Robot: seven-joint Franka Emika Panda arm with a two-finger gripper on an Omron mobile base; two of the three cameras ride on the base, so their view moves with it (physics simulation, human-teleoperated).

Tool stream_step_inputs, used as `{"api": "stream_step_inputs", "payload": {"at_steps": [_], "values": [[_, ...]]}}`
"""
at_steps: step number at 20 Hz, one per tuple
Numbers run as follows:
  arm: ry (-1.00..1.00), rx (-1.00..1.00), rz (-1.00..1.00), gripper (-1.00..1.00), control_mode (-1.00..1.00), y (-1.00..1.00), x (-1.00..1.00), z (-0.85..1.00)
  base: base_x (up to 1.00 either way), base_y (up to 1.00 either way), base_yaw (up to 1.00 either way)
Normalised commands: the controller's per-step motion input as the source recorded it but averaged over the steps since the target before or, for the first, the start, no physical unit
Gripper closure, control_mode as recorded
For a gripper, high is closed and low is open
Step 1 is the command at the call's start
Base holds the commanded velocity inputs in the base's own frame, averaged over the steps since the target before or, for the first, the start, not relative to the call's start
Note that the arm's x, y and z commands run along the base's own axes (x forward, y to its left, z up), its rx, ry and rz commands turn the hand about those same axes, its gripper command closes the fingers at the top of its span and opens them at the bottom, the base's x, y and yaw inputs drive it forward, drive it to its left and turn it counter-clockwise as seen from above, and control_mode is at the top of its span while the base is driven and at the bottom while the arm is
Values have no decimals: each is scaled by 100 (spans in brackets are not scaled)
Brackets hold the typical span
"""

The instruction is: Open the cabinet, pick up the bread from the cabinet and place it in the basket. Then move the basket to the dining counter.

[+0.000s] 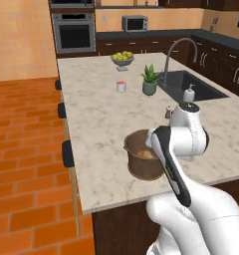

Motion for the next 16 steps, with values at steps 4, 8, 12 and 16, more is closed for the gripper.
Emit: {"api": "stream_step_inputs", "payload": {"at_steps": [4,8,12,16], "values": [[14,0,0,100,-100,14,100,7,0,0,0],[16,0,2,100,-100,3,100,27,0,0,0],[-2,0,7,100,-100,-15,100,16,0,0,0],[-8,0,9,100,-100,-2,99,-16,0,0,0]]}}
